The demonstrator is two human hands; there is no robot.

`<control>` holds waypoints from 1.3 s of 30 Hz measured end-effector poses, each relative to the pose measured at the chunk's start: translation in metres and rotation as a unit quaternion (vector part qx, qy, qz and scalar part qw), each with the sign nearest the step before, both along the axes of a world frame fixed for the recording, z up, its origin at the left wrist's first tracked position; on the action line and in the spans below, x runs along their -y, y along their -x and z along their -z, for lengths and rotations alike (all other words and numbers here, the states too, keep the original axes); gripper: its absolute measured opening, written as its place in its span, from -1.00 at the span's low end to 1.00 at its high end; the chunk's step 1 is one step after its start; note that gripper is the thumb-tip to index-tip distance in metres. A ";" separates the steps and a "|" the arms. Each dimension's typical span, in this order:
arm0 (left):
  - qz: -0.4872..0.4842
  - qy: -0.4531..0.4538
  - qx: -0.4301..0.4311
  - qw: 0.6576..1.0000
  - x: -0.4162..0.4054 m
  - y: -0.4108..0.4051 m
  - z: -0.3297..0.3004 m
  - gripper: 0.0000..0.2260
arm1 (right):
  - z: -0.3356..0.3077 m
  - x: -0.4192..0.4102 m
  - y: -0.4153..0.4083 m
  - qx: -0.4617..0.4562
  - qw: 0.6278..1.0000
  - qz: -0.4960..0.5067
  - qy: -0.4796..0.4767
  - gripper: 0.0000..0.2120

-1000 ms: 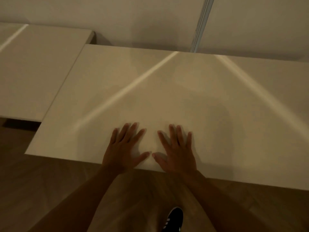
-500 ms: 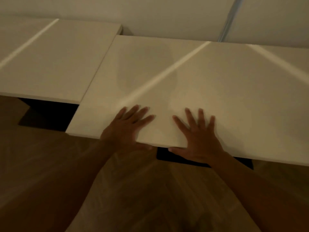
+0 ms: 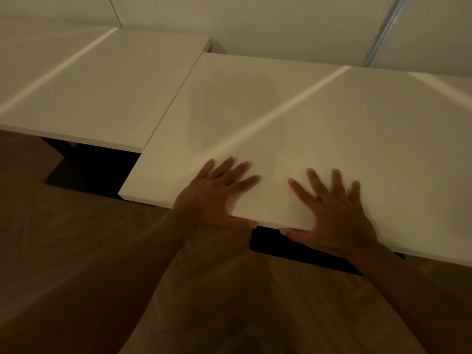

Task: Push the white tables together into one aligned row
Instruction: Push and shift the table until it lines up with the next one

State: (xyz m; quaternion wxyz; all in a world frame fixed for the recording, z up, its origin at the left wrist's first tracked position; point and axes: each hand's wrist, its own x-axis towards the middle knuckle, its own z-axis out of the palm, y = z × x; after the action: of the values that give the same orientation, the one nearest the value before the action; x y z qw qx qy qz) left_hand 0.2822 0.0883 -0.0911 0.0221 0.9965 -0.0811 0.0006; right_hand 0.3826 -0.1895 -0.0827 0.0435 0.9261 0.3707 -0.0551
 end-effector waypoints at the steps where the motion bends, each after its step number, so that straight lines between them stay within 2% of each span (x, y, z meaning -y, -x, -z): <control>1: 0.000 0.001 -0.003 1.000 -0.001 -0.001 0.000 -0.10 | 0.001 0.000 -0.001 0.001 1.000 -0.001 0.000 -0.01; 22: -0.005 0.003 0.018 1.000 -0.010 -0.010 0.004 -0.15 | 0.001 -0.004 -0.006 0.029 0.999 -0.029 0.016 -0.03; 39: 0.008 -0.013 0.028 0.999 -0.022 -0.035 0.005 -0.13 | 0.003 -0.013 -0.025 0.047 0.999 -0.003 0.028 -0.03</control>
State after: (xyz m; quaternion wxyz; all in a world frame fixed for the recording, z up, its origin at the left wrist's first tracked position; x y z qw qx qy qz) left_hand 0.3177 0.1099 -0.0956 0.0066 0.9956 -0.0896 0.0270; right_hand 0.4076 -0.1766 -0.0859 0.0868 0.9251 0.3691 -0.0221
